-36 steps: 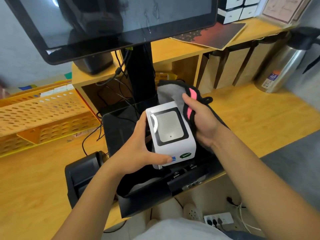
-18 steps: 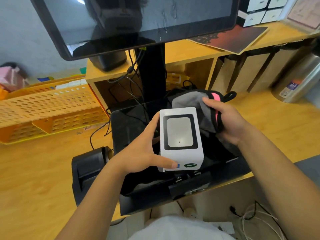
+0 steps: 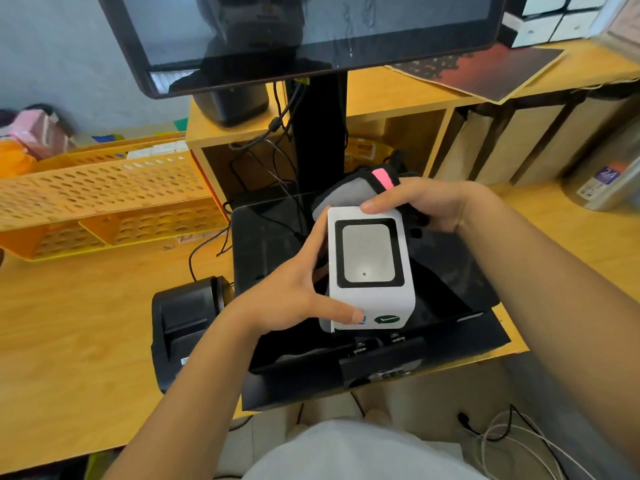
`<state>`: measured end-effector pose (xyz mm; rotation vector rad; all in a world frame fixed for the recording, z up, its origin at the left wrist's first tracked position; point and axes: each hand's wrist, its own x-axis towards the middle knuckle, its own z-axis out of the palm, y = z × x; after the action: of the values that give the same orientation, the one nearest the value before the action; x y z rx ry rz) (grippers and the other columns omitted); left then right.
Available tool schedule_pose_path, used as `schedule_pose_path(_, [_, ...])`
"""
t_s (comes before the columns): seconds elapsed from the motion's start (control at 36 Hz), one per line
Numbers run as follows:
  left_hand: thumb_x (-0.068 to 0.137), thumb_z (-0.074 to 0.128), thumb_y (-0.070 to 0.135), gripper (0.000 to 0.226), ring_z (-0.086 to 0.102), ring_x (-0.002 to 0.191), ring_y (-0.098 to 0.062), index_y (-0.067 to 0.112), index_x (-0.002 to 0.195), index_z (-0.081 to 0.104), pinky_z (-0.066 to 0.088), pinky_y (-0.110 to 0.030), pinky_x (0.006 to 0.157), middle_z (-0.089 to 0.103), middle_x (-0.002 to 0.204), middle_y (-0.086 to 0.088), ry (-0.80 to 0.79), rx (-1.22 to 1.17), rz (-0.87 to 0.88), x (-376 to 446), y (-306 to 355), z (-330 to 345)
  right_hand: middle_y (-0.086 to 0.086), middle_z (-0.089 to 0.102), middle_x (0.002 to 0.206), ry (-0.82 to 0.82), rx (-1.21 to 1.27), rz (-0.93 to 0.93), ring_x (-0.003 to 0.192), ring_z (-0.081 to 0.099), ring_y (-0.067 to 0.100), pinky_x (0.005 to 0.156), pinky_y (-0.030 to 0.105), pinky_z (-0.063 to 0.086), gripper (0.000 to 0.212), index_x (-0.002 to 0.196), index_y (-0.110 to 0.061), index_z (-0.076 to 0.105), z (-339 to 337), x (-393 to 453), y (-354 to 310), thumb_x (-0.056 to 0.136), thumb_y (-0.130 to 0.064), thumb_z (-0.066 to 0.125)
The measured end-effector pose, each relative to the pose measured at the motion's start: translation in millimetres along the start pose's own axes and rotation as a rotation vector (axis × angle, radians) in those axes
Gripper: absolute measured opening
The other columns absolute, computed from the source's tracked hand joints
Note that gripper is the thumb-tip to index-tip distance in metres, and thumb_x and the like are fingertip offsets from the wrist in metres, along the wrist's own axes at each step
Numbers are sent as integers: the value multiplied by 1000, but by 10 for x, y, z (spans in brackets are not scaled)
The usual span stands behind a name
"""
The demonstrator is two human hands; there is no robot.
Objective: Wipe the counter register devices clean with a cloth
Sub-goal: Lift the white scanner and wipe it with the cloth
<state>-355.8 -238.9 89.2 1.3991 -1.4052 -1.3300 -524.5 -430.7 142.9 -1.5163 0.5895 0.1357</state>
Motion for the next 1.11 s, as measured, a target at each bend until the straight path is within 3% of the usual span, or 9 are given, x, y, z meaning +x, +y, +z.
schedule_pose_path(0.08, [75,92,14,133,40,146,-3,62,156,-2,40,-49,119,36,159,28,1,-17,-16,-6,-7,7,8,79,107,-26,-66,20,99,76,25,75,27,60,19,95,-26,82,-13,53,-61,76,-31,81])
schedule_pose_path(0.22, [76,90,9,134,41,145,-1,59,157,-5,43,-46,117,40,153,33,5,-42,-23,-9,-12,22,15,76,114,-4,-163,22,101,75,28,81,30,62,50,121,-3,69,-14,106,-75,75,-18,78])
schedule_pose_path(0.39, [70,93,20,136,34,151,-5,69,151,-5,35,-50,122,28,165,23,68,-63,34,-36,-11,86,9,79,105,53,-36,-53,94,77,24,73,27,61,34,106,-15,74,4,88,23,72,-15,78])
schedule_pose_path(0.56, [67,96,23,137,43,146,-5,80,142,-4,37,-50,121,38,161,19,90,-73,65,-41,-20,94,6,80,101,103,104,-147,95,77,24,74,30,61,32,102,-18,76,69,69,133,72,-8,77])
schedule_pose_path(0.69, [66,96,23,137,39,148,-9,82,140,-3,37,-51,121,34,163,12,98,-37,61,-46,-7,80,5,80,98,270,204,-281,92,77,22,73,31,61,40,105,-15,75,199,6,292,67,-8,80])
schedule_pose_path(0.83, [68,96,22,136,44,142,1,71,149,-2,42,-42,118,39,152,34,77,-36,2,-36,-47,66,8,79,109,523,338,-469,100,76,26,75,31,61,34,118,-13,71,536,-73,453,86,1,73])
schedule_pose_path(0.92, [72,94,19,132,45,140,3,65,153,0,44,-38,117,39,151,33,55,-19,-2,-25,-43,67,1,79,106,670,395,-393,103,75,26,71,27,61,19,117,-22,72,741,-129,513,100,-22,63])
schedule_pose_path(1.03, [74,92,11,131,46,138,4,62,154,2,45,-39,116,42,150,31,58,-18,6,-24,-32,67,6,76,119,616,557,-254,110,73,26,87,40,62,55,127,-21,71,922,-256,667,93,-60,52])
schedule_pose_path(1.11, [69,94,17,132,46,139,1,64,153,4,46,-38,115,43,147,31,69,-23,10,-26,-33,77,2,71,131,572,637,-307,120,68,23,97,42,57,60,137,-29,64,1087,-350,789,91,-63,46])
